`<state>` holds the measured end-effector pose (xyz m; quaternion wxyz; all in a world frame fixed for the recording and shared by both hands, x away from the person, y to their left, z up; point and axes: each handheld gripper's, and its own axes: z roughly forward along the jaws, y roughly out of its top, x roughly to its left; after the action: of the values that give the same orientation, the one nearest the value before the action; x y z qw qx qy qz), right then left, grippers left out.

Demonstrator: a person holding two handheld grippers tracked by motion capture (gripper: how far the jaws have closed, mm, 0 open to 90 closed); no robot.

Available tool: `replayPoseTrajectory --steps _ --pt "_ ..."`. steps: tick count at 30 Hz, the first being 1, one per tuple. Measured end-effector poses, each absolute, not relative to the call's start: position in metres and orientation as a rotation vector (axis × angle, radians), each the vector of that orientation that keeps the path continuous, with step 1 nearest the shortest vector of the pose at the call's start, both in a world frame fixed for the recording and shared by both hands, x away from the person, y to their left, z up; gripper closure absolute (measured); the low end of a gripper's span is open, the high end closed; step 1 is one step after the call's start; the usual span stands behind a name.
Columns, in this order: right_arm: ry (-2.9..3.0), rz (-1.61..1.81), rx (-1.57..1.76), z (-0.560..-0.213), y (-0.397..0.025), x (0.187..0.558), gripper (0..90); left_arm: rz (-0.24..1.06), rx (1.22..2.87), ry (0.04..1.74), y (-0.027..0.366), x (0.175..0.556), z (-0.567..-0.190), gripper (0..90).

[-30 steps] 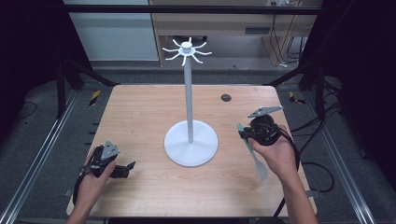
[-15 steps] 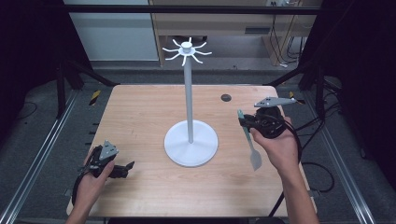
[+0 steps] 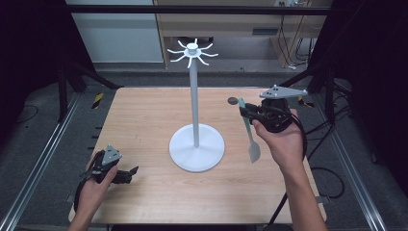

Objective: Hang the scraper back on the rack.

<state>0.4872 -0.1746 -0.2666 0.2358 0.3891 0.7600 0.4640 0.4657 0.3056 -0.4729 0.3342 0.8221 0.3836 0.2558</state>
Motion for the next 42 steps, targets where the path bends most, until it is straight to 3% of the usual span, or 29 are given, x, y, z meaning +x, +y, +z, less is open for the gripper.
replayPoseTrajectory --steps 42 --pt "1.977 1.432 0.905 -0.194 -0.147 0.472 74.4 0.68 2.123 1.024 0.309 0.463 -0.472 2.8"
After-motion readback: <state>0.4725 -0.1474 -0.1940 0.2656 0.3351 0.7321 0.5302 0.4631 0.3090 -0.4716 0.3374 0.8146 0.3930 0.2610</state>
